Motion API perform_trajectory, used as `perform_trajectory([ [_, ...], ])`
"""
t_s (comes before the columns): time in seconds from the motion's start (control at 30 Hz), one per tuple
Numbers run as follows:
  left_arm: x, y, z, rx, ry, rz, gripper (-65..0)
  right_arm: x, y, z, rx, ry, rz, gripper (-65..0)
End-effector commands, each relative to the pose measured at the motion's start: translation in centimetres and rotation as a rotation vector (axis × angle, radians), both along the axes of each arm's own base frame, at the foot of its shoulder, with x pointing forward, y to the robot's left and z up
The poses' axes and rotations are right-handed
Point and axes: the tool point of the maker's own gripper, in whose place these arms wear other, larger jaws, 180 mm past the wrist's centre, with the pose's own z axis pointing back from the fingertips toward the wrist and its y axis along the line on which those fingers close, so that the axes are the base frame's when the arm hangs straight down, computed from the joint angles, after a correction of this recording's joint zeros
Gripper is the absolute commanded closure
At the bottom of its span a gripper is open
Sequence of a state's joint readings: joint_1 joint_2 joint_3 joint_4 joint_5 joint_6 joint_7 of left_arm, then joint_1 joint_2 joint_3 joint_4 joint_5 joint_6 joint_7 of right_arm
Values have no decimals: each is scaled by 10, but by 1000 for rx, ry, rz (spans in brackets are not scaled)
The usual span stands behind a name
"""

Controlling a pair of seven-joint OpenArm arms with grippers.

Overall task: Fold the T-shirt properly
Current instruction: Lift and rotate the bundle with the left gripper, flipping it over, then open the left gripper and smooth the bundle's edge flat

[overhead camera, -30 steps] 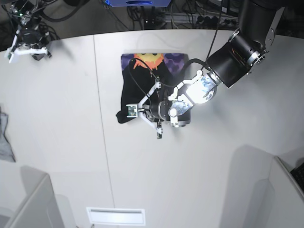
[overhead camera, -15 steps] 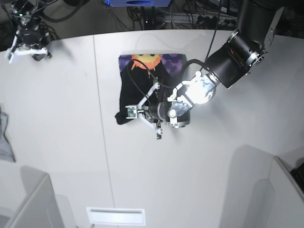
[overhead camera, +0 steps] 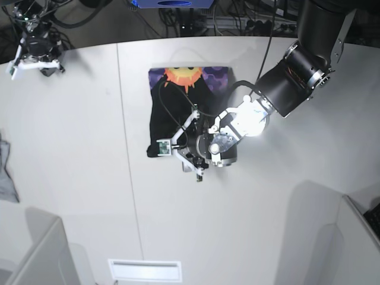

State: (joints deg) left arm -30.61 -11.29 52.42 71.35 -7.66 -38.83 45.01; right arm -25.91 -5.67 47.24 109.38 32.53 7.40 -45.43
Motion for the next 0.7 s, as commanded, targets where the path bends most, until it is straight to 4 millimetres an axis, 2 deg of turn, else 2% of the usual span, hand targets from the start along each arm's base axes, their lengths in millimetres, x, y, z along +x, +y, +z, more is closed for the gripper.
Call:
perform_trajectory([
  [0.0, 5, 23, -6, 115, -15, -1, -444, 4, -4, 8, -29, -25, 10, 0],
  [0.07, 10, 22, -2, 113, -27, 0, -492, 5, -5, 9, -32, -26, 11, 0],
  [0.17, 28, 21, 14, 91, -61, 25, -522, 5, -5, 9, -32, -26, 11, 0],
  [0.43, 70, 15, 56, -40, -120, 155, -520, 5, -4, 8, -29, -24, 15, 0],
  [0.57, 79, 5, 69, -88, -133, 178, -520, 5, -4, 8, -29, -24, 15, 0],
  [0.67, 76, -8, 71, -103, -129, 160, -520, 5, -4, 8, -30, -22, 15, 0],
])
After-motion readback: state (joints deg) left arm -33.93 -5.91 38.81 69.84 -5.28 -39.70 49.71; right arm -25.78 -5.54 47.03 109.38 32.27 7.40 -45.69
